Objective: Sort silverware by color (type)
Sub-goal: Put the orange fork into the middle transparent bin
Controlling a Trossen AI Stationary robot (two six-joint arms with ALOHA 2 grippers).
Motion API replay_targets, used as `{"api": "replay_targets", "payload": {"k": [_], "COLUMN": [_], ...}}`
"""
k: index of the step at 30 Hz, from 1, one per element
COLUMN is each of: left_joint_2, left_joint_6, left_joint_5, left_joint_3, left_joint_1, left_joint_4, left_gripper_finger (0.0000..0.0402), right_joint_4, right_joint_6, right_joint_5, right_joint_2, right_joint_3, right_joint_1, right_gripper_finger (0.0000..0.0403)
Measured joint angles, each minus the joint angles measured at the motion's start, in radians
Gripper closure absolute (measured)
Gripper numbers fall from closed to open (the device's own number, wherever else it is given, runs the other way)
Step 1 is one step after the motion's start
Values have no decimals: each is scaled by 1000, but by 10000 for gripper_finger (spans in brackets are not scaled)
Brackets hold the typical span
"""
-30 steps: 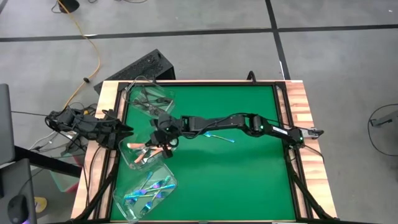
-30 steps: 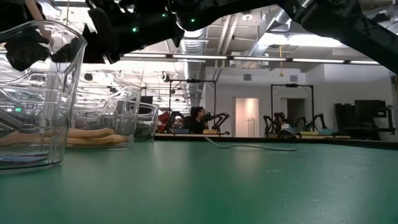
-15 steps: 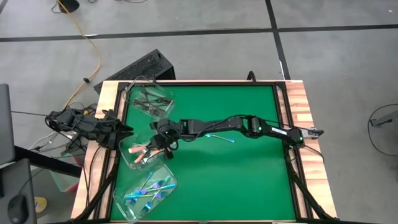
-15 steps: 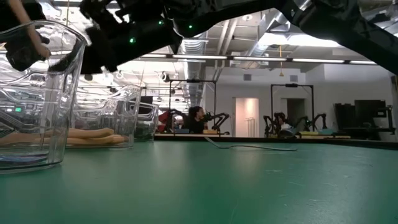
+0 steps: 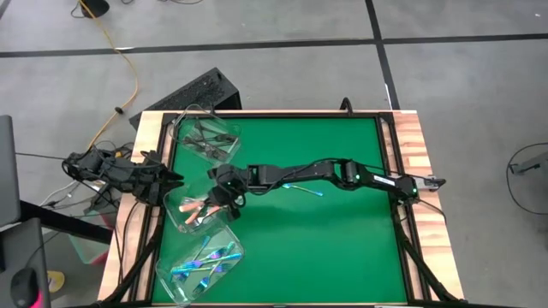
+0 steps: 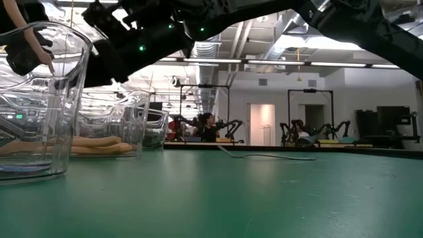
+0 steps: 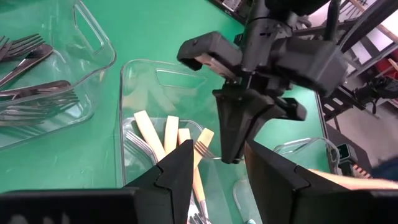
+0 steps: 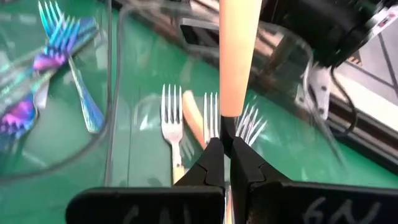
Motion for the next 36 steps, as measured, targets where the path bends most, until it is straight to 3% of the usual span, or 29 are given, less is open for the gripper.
{"api": "replay_targets", "payload": {"k": [36], "left_joint_2": [0], "left_joint_6": [-5], "left_joint_5": [-2], "left_joint_3": [0], "left_joint_1": [0], "left_joint_4": [0], "left_gripper_finger": [274], "right_joint_4": [-99], "right_joint_6": [-166], "right_joint_5": [38], "right_joint_2": [23], "right_joint_3": [0], "right_joint_1": [0], "right_gripper_finger": [390]}}
